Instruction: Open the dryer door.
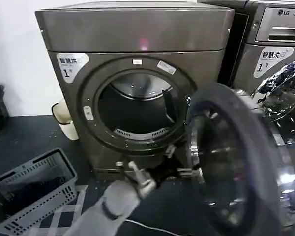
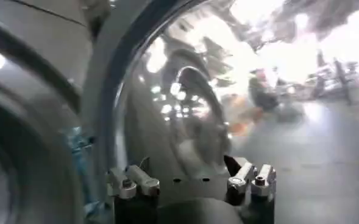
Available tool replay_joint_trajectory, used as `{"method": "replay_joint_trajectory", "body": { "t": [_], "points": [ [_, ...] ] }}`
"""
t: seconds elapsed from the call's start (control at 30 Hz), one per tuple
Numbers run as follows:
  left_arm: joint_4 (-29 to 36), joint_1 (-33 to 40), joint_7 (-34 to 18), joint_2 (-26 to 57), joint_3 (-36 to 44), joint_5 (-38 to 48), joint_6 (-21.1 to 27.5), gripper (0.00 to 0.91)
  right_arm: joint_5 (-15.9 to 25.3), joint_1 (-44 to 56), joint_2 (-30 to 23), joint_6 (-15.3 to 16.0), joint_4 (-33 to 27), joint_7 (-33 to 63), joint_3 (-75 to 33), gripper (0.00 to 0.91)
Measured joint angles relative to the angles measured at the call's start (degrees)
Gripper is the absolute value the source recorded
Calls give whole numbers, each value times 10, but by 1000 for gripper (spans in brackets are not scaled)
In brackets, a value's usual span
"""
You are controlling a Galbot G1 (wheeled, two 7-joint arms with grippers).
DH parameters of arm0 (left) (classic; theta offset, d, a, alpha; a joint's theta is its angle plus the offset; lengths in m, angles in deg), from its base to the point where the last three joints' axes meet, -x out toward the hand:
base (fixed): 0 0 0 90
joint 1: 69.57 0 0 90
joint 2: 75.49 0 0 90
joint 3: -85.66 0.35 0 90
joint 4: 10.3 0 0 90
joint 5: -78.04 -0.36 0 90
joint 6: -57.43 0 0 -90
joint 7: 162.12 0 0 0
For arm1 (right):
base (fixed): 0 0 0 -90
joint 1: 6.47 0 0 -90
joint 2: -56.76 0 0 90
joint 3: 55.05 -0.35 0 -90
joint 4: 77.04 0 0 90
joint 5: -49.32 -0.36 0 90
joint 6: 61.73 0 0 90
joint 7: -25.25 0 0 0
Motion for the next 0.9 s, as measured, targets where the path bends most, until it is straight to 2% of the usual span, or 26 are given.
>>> {"method": "replay_joint_trajectory", "body": {
  "t": [0.17, 0.37, 0.9],
  "points": [
    [-52, 50, 2, -53, 50, -7, -6, 907, 0, 13, 11, -21, -47, 28, -24, 907],
    [-111, 94, 2, -103, 80, -6, -7, 907, 0, 21, 29, -16, -97, 33, -39, 907],
    [-158, 114, 4, -153, 95, -15, -6, 907, 1, 24, 39, -19, -120, 28, -33, 907]
  ]
}}
